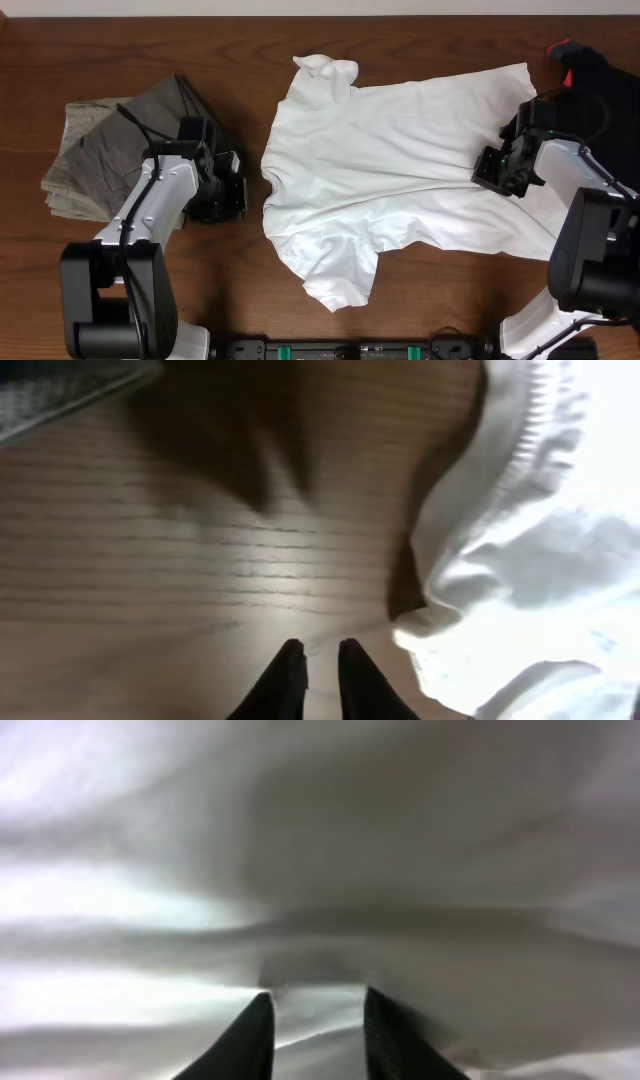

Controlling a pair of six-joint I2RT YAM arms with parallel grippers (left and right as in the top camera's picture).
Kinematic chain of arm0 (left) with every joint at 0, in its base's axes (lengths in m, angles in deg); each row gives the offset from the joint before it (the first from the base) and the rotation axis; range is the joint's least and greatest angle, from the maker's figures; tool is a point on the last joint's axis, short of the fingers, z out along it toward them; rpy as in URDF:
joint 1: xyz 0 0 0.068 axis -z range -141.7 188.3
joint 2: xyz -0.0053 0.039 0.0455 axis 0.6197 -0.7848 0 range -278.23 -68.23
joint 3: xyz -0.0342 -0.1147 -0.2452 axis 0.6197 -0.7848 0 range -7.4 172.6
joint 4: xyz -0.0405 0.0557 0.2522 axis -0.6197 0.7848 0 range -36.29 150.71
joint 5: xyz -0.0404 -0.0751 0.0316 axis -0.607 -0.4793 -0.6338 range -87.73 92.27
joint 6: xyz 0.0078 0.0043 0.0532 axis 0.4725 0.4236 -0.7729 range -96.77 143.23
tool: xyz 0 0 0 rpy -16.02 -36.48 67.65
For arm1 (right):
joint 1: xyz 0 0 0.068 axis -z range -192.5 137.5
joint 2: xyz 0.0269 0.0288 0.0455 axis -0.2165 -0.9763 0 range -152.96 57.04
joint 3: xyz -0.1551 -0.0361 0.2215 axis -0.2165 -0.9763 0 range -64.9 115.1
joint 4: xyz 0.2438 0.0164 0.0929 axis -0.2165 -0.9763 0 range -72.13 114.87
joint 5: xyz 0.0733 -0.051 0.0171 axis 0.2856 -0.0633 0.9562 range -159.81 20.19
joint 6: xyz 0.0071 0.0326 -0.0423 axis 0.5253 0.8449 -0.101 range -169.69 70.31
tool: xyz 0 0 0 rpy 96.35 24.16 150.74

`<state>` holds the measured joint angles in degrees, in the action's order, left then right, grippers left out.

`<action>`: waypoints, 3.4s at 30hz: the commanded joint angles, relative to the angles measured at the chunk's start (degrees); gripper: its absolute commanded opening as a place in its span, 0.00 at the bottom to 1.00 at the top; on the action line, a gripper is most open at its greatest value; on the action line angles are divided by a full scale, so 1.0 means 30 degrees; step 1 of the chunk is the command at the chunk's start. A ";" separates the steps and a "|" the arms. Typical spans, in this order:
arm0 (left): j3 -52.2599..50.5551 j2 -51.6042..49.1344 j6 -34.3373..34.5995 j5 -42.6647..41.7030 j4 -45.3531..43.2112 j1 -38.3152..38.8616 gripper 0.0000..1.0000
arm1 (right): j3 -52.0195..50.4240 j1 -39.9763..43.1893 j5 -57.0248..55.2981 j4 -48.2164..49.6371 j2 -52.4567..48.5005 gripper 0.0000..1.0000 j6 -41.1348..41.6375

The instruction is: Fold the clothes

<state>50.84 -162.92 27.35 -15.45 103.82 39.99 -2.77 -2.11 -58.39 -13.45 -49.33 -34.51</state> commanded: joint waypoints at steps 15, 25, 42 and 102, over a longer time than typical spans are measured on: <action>0.0605 -0.1333 -0.0189 -0.1472 -0.8262 0.1253 0.37 | 0.0255 0.1887 0.3978 -0.3067 0.6164 0.44 -0.1661; 0.0605 -0.3934 0.0175 -0.1348 -1.2233 0.1778 0.06 | 0.0255 0.1887 0.3184 -0.3876 0.6156 0.43 -0.1967; 0.6193 -0.4080 0.1719 -0.4262 -0.8743 -0.0080 0.17 | 0.0211 0.1894 0.0248 -0.5056 0.5712 0.47 -0.1406; 0.9741 -1.1402 -0.2164 0.4743 -0.9449 0.2856 0.06 | -0.1501 0.2011 0.3271 -0.3053 0.2375 0.46 -0.1945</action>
<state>77.99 -193.02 19.44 -4.76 73.20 51.68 -7.34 3.57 -49.17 -23.49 -42.27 -39.88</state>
